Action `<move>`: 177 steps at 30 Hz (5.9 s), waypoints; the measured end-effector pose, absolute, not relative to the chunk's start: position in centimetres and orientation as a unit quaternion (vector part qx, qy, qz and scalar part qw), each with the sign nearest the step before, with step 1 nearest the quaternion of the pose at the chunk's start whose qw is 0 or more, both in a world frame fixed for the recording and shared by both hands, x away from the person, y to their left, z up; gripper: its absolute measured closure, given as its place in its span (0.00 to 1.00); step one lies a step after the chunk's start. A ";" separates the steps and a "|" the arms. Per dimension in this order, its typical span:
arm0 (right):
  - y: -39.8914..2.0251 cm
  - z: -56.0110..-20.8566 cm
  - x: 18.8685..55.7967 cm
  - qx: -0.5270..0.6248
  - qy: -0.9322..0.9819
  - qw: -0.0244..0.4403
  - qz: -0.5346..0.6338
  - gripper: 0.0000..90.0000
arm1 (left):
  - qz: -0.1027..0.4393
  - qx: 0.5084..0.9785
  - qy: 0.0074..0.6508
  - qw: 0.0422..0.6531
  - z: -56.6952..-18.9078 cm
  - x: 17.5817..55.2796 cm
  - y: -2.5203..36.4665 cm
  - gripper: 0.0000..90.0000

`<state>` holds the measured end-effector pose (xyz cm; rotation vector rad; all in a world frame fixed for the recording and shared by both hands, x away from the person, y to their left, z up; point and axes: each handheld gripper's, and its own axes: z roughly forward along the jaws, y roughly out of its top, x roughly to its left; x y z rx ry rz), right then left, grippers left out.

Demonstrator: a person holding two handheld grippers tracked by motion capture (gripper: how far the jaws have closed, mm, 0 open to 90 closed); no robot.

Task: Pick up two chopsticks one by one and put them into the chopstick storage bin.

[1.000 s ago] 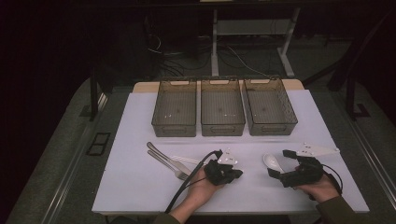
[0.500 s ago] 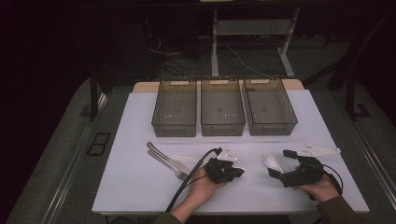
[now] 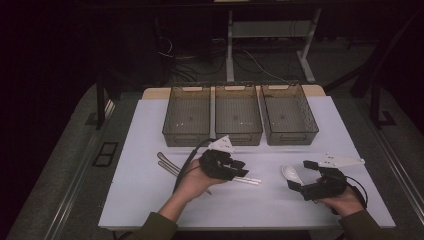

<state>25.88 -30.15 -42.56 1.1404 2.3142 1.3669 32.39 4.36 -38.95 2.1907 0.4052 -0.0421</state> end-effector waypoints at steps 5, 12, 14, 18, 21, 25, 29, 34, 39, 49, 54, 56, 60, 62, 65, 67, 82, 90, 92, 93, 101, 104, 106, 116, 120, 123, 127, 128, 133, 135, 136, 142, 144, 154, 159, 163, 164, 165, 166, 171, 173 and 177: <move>-30.1 -42.6 25.9 0.389 0.789 0.109 0.463 0.01 | -0.026 0.895 0.147 0.420 -39.8 34.3 4.9 0.78; -30.1 -42.7 26.0 0.386 0.791 0.111 0.462 0.01 | -0.038 0.910 0.111 0.398 -41.6 35.2 3.6 0.81; -30.1 -42.7 26.0 0.385 0.791 0.111 0.462 0.01 | -0.040 0.915 0.105 0.386 -42.1 35.3 3.4 0.81; -30.1 -42.7 26.0 0.385 0.791 0.111 0.462 0.01 | -0.039 0.920 0.095 0.378 -42.6 35.3 3.0 0.82; -30.1 -42.7 26.0 0.385 0.791 0.111 0.462 0.01 | -0.041 0.922 0.091 0.374 -42.9 35.2 2.7 0.84; -30.1 -42.7 26.0 0.385 0.791 0.112 0.462 0.01 | -0.040 0.924 0.098 0.368 -43.4 35.0 2.3 0.87; -30.1 -42.6 25.9 0.385 0.791 0.112 0.463 0.01 | -0.040 0.928 0.093 0.360 -43.6 35.1 2.2 0.89; -30.1 -42.6 25.9 0.385 0.791 0.112 0.463 0.01 | -0.039 0.930 0.091 0.354 -43.8 35.1 2.1 0.89; -30.1 -42.6 25.9 0.387 0.790 0.110 0.463 0.01 | -0.037 0.933 0.089 0.348 -43.9 35.1 2.0 0.90; -30.1 -42.7 26.0 0.385 0.791 0.112 0.463 0.01 | -0.021 0.928 0.099 0.358 -43.9 35.5 2.1 0.91; -30.1 -42.7 26.0 0.385 0.790 0.112 0.463 0.01 | -0.015 0.925 0.108 0.363 -44.1 35.8 2.2 0.91; -30.1 -42.7 26.0 0.385 0.790 0.112 0.463 0.01 | -0.014 0.924 0.110 0.366 -44.1 35.9 2.2 0.91; -30.1 -42.6 25.9 0.386 0.790 0.112 0.463 0.01 | -0.012 0.926 0.107 0.361 -44.3 36.0 2.2 0.90; -30.1 -42.7 26.0 0.386 0.790 0.112 0.463 0.01 | -0.013 0.925 0.111 0.362 -44.4 36.0 2.1 0.88; -30.1 -42.7 26.0 0.385 0.790 0.112 0.463 0.01 | -0.010 0.926 0.106 0.362 -44.5 36.0 2.0 0.88; -30.1 -42.7 26.0 0.385 0.791 0.112 0.463 0.01 | -0.007 0.926 0.105 0.363 -44.5 36.0 2.0 0.88; -30.1 -42.6 25.9 0.387 0.790 0.110 0.463 0.01 | 0.022 0.926 0.103 0.362 -44.5 36.4 2.2 0.89; -30.1 -42.6 25.9 0.385 0.790 0.111 0.464 0.01 | 0.015 0.917 0.123 0.379 -44.1 36.9 3.7 0.87; -30.1 -42.6 25.9 0.385 0.790 0.111 0.464 0.01 | 0.014 0.921 0.116 0.372 -44.2 37.0 4.0 0.86; -30.1 -42.6 25.9 0.385 0.790 0.110 0.464 0.01 | 0.015 0.923 0.114 0.367 -44.3 37.1 4.0 0.86; -30.1 -42.6 25.9 0.386 0.790 0.110 0.464 0.01 | 0.015 0.921 0.113 0.373 -44.8 36.9 3.9 0.89; -30.1 -42.7 26.0 0.384 0.791 0.110 0.464 0.01 | 0.021 0.923 0.103 0.369 -44.8 36.9 3.9 0.90; -30.1 -42.7 26.0 0.384 0.790 0.110 0.464 0.01 | 0.025 0.922 0.101 0.374 -44.8 36.8 3.8 0.91; -30.1 -42.7 26.0 0.384 0.792 0.111 0.463 0.01 | 0.030 0.927 0.062 0.368 -44.6 37.1 3.6 0.93; -30.1 -42.7 26.0 0.386 0.790 0.110 0.463 0.01 | 0.034 0.930 0.052 0.362 -44.6 37.3 3.6 0.94; -30.1 -42.7 26.0 0.386 0.790 0.110 0.463 0.01 | 0.035 0.926 0.063 0.371 -44.7 37.2 3.3 0.94; -30.1 -42.7 26.0 0.385 0.791 0.110 0.463 0.01 | 0.037 0.926 0.066 0.370 -44.6 37.6 3.1 0.94; -30.2 -42.7 26.0 0.386 0.791 0.110 0.462 0.01 | 0.040 0.926 0.066 0.370 -44.5 37.7 3.0 0.94; -30.2 -42.7 26.0 0.389 0.789 0.108 0.464 0.01 | 0.037 0.917 0.087 0.388 -43.8 37.9 2.7 0.94; -30.2 -42.7 26.0 0.389 0.789 0.108 0.464 0.01 | 0.039 0.914 0.088 0.395 -43.3 38.0 2.7 0.94; -30.2 -42.7 26.0 0.389 0.789 0.108 0.464 0.01 | 0.039 0.912 0.090 0.399 -43.1 38.0 2.7 0.94; -30.2 -42.7 26.0 0.389 0.788 0.108 0.464 0.01 | 0.032 0.900 0.102 0.423 -41.2 38.2 2.7 0.94; -30.2 -42.7 26.0 0.390 0.787 0.110 0.465 0.01 | 0.037 0.899 0.101 0.425 -40.7 38.3 2.6 0.94; -30.3 -42.6 26.0 0.391 0.787 0.108 0.466 0.01 | 0.044 0.881 0.110 0.457 -38.8 38.7 2.9 0.94; -30.3 -42.6 26.0 0.390 0.787 0.108 0.466 0.01 | 0.047 0.873 0.111 0.472 -37.7 38.8 3.2 0.94; -30.3 -42.6 26.0 0.391 0.786 0.108 0.466 0.01 | 0.055 0.866 0.110 0.485 -36.4 39.0 3.7 0.94; -30.3 -42.6 26.0 0.392 0.786 0.108 0.466 0.01 | 0.058 0.864 0.111 0.488 -36.1 39.0 3.8 0.94; -30.3 -42.6 26.0 0.391 0.786 0.108 0.466 0.01 | 0.058 0.862 0.113 0.490 -35.8 39.1 4.0 0.94; -30.3 -42.6 26.0 0.392 0.786 0.107 0.466 0.01 | 0.060 0.860 0.114 0.494 -35.5 39.1 4.1 0.94; -30.3 -42.6 26.0 0.392 0.786 0.107 0.467 0.01 | 0.067 0.852 0.119 0.506 -34.2 39.2 4.7 0.94; -30.3 -42.6 26.0 0.392 0.786 0.107 0.467 0.01 | 0.072 0.849 0.121 0.510 -33.7 39.3 5.1 0.94; -30.3 -42.6 26.0 0.393 0.785 0.107 0.467 0.01 | 0.085 0.844 0.131 0.514 -32.2 39.6 6.4 0.94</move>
